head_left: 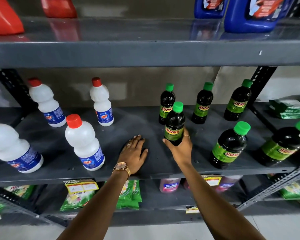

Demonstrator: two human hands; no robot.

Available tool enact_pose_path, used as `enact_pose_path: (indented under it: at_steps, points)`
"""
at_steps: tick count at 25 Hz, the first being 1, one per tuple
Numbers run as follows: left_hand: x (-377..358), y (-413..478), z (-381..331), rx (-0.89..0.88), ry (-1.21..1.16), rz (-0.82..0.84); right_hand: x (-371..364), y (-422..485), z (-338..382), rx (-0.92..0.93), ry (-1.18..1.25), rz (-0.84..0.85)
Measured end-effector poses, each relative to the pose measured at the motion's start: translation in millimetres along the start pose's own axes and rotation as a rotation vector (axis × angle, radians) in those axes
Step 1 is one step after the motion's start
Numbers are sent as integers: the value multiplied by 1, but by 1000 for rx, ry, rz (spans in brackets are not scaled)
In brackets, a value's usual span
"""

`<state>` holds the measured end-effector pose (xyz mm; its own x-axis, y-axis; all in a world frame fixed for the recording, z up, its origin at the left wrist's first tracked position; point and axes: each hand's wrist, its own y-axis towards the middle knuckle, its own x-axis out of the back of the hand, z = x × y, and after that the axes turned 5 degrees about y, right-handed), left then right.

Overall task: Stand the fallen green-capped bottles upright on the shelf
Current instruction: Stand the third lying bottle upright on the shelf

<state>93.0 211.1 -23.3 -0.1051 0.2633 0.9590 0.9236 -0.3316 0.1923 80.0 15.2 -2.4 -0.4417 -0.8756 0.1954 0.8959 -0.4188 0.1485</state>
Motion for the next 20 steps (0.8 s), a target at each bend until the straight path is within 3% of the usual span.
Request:
enact_pose_path:
  at_steps: [5,11,15,20]
  points:
    - [0,0,2,8,-6,13,-4,12,4,-44,-75,-56]
    - [2,-1,0,17,-21,1,6,21,0,-48,-46,44]
    - [4,0,-2,16,-20,13,-2,18,-6,-3,-141,-51]
    - [5,1,1,18,-22,28,11,1,0,-27,-61,-37]
